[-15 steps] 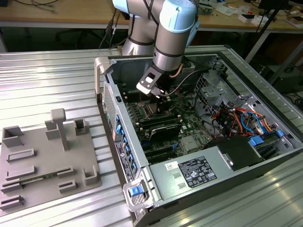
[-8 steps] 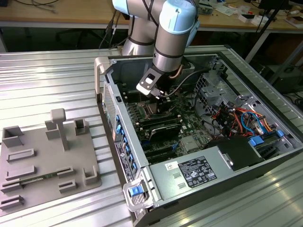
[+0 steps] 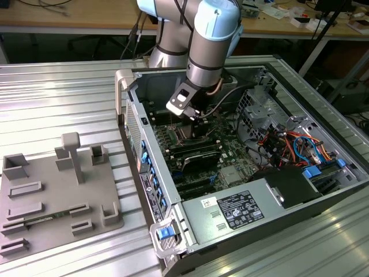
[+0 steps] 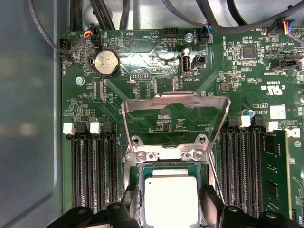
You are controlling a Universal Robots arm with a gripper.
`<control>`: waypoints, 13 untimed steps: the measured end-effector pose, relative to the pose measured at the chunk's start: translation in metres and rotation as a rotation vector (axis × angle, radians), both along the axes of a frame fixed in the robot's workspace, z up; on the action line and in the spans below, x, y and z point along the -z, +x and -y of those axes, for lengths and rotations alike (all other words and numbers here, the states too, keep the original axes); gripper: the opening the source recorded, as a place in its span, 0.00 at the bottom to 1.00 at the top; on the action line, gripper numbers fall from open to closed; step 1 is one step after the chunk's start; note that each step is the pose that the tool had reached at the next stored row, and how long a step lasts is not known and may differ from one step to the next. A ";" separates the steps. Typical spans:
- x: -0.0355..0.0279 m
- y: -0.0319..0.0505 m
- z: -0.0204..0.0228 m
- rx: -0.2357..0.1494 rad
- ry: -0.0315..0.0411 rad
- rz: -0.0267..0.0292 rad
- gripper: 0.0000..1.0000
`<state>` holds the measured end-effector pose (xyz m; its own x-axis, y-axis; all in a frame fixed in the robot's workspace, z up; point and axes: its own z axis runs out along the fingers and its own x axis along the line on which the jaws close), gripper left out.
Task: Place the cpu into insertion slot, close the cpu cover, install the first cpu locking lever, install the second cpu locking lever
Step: 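Place the cpu into insertion slot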
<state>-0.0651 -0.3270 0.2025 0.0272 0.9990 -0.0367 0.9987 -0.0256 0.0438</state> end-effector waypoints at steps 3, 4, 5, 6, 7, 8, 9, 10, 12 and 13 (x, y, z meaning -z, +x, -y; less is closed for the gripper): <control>-0.0083 0.0000 0.0000 0.000 0.0001 0.0000 0.65; -0.0133 0.0000 0.0000 0.000 0.0000 0.0000 0.65; -0.0144 0.0000 0.0000 0.000 0.0000 0.0000 0.64; -0.0153 0.0000 0.0000 0.000 0.0000 -0.0001 0.64; -0.0162 0.0000 0.0000 0.000 0.0000 -0.0001 0.64; -0.0168 0.0000 0.0000 0.000 0.0000 -0.0003 0.58; -0.0169 0.0000 -0.0001 -0.002 0.0003 -0.0004 0.45; -0.0170 0.0000 0.0000 -0.002 0.0001 -0.0006 0.39; -0.0170 0.0000 0.0000 -0.003 0.0001 -0.0006 0.33; -0.0170 0.0000 0.0000 -0.003 0.0000 -0.0006 0.27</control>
